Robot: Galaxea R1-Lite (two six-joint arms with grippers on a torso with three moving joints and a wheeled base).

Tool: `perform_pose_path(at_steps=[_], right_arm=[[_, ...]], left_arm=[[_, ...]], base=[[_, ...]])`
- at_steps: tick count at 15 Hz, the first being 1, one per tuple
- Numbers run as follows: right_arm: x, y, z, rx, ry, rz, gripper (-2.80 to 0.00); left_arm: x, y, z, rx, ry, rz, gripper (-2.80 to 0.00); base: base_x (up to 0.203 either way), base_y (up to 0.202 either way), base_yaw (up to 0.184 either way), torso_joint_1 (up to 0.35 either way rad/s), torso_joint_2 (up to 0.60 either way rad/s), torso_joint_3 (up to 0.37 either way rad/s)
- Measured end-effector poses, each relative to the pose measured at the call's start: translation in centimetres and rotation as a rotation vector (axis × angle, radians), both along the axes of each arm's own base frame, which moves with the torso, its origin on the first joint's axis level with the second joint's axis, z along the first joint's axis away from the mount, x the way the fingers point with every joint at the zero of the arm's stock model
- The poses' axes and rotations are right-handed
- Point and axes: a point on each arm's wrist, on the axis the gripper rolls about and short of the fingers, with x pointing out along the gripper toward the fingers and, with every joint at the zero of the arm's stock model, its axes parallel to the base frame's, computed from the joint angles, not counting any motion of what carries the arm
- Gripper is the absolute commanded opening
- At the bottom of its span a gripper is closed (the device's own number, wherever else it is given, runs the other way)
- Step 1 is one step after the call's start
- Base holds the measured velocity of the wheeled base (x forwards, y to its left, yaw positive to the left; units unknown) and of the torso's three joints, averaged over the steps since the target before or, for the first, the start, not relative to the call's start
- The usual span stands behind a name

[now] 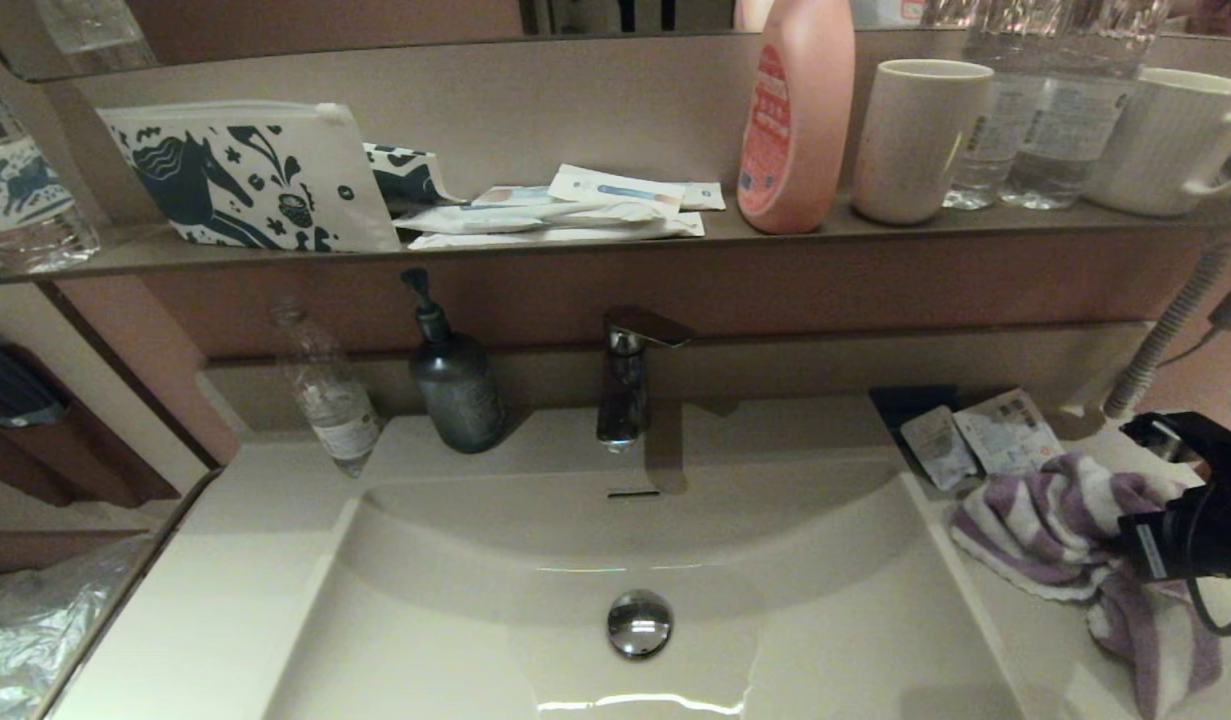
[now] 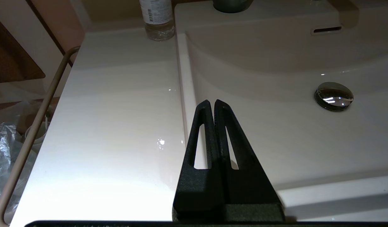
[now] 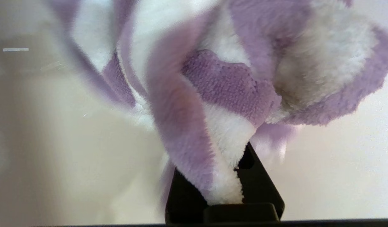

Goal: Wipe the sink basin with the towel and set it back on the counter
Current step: Pick up the cloth, then wipe the sink

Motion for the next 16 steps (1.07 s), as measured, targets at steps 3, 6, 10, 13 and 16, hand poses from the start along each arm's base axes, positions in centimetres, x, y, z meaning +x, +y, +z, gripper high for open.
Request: perform_pose_path(at_steps=[3,6,10,13,16], right_arm=[[-2.4,0.9,5.7,0.092,-0.02,0.001,-2.8],[-5.2,3.3,12.3,0.169,-0.08,0.039,-2.8],[-9.7,9.1,18.8,0.285,-0.101,0.184,-2.8],[-12.3,12.7,21.2,0.331,-0.113,0.259,-2.8],[-13.1,14.8,23.6,0.412,-0.176,0.247,-2.8]], left_arm=[[0.0,0.0,0.0,0.0,0.0,0.0,-2.8],[0.0,0.0,0.0,0.0,0.0,0.0,-2.8],[0.0,0.0,0.0,0.0,0.0,0.0,-2.8],[0.0,0.0,0.0,0.0,0.0,0.0,-2.8],[0.0,0.0,0.0,0.0,0.0,0.0,-2.8]], base=[[0.0,0.0,0.0,0.0,0.0,0.0],[0.0,0.0,0.0,0.0,0.0,0.0],[0.0,0.0,0.0,0.0,0.0,0.0],[0.0,0.0,0.0,0.0,0.0,0.0],[0.0,0.0,0.0,0.0,0.0,0.0]])
